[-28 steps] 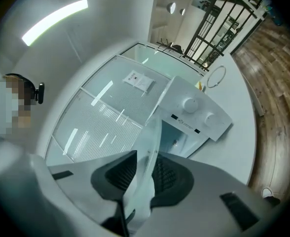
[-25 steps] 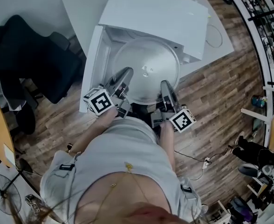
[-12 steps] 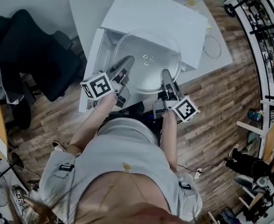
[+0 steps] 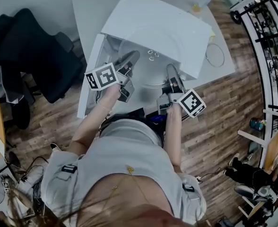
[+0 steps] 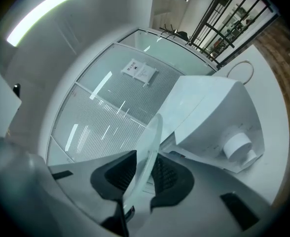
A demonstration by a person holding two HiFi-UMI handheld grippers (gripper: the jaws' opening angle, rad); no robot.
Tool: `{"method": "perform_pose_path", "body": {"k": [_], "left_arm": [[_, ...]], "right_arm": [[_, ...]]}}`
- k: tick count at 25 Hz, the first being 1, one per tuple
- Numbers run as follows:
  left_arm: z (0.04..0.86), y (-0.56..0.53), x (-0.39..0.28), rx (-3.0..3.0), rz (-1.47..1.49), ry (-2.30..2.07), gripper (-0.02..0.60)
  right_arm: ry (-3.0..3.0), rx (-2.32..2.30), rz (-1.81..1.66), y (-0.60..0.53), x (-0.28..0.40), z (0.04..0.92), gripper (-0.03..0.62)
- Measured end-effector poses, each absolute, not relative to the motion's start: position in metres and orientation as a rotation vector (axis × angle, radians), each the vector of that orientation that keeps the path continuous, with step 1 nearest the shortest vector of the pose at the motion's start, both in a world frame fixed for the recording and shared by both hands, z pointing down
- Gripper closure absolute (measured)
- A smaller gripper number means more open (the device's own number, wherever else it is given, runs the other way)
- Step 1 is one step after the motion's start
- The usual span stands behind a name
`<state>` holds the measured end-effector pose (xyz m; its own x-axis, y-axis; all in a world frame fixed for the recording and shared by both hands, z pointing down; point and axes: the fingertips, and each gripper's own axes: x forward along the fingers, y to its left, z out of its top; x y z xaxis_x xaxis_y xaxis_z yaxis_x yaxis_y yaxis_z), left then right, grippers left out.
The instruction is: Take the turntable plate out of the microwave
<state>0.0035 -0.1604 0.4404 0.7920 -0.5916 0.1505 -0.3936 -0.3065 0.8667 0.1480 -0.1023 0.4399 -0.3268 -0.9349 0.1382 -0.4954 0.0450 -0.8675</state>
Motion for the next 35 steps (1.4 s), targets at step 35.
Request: {"method": "perform_pose_path", "body": {"k": [35], "left_arm": [[0.443, -0.154, 0.010, 2.242, -0.005, -0.630, 0.247]], "right_arm": [[1.804, -1.231, -1.350, -0.100, 0.112, 0.455, 0.541]]}}
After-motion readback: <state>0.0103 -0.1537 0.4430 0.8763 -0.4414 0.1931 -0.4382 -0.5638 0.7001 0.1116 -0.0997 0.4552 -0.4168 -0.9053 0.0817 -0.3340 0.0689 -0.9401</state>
